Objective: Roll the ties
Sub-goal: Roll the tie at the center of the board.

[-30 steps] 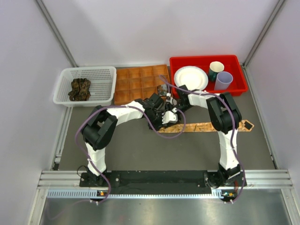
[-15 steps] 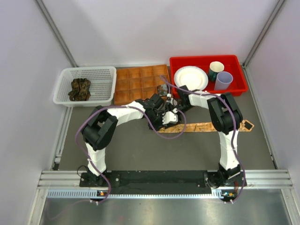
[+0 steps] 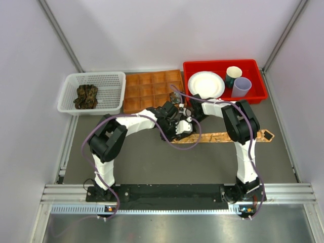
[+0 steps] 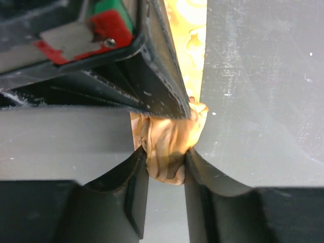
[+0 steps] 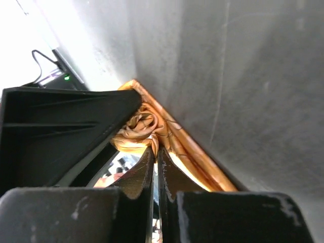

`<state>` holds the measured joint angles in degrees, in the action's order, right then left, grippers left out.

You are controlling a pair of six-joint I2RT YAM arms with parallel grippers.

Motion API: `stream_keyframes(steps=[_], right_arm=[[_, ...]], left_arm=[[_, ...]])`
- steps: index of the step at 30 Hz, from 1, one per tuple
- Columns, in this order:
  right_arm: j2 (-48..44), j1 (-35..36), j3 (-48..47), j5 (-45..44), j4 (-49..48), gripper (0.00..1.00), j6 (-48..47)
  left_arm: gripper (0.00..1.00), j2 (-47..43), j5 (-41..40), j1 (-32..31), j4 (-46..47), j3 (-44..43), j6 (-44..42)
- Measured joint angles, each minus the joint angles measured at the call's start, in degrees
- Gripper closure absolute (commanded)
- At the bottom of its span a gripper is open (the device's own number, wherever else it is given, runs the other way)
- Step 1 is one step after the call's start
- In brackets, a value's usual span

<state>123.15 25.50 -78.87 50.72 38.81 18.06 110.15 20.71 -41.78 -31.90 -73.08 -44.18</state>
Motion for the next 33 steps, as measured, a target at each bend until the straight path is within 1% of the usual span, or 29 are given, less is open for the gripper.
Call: stream_keyframes(steps=[1,3,4,8,11,16,20,27,33], right_arm=[[0.0,0.0,0.0,-0.5,0.0,1.0,-0.1],[0.0,-0.1,0.0,-2.1,0.1,1.0,-0.5],[0.0,-0.1,0.0,-2.8,0.3,1.0,-0.5],[0.0,-0.2,-0.4,-4.0,0.7,1.0,-0.5],[0.0,-0.2,-0.7,-4.7,1.1,1.0,-0.5],[0.0,-0.1,-0.8,-5.1,1.3,1.0,-1.4],[0.0,0.3,-1.2,-5.8,1.7,1.0,-2.1],[0.0,0.4,-1.5,-6.1,2.1,1.0,-2.5],[0.0,0.4,-1.5,-6.0,2.1,1.0,-3.0]], left_arm=[[0.52,0.0,0.1,0.0,0.2,0.0,0.2],[0.47,0.0,0.3,0.0,0.5,0.1,0.8],[0.42,0.0,0.4,0.1,0.5,0.1,0.9],[0.33,-0.4,3.0,1.1,0.5,0.5,2.0],[0.32,-1.4,6.4,3.1,2.4,2.3,3.1],[0.32,-2.8,12.1,8.7,6.4,5.4,5.4],[0.31,-2.8,16.5,11.5,6.1,5.5,5.2],[0.29,-2.8,16.5,7.7,3.8,5.4,1.8],[0.35,-2.8,11.9,4.9,3.8,5.0,0.3]])
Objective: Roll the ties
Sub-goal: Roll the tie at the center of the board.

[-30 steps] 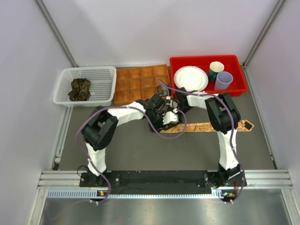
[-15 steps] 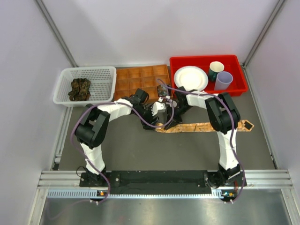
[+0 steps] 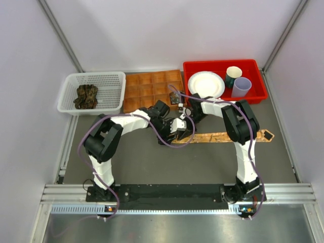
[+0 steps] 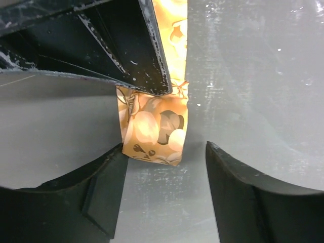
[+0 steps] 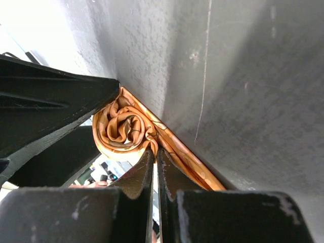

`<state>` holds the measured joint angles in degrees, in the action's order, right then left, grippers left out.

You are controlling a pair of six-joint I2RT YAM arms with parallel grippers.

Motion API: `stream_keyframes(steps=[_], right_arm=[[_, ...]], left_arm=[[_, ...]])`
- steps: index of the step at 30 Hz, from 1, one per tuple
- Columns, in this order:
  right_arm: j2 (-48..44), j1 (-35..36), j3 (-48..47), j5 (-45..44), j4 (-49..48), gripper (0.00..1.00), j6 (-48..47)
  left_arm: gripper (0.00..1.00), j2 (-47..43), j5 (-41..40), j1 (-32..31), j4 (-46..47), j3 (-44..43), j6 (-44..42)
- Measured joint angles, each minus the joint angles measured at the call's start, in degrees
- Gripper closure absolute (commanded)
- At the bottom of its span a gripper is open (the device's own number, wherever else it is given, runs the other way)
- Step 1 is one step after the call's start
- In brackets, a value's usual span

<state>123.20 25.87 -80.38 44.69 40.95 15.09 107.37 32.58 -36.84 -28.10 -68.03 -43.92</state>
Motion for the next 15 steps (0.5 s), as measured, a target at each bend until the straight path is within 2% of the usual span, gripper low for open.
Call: stream_keyframes(steps=[9,15], right_arm=[[0.2,0.7,-2.4,-2.0,1.8,1.0,-4.6],[0.6,1.0,-3.3,-2.2,2.4,1.0,-6.0]], left_arm=[[0.28,0.0,-4.8,-1.1,2.4,-0.2,-0.6],[0.42,2.2,-5.6,-2.5,3.1,-2.5,-1.7]])
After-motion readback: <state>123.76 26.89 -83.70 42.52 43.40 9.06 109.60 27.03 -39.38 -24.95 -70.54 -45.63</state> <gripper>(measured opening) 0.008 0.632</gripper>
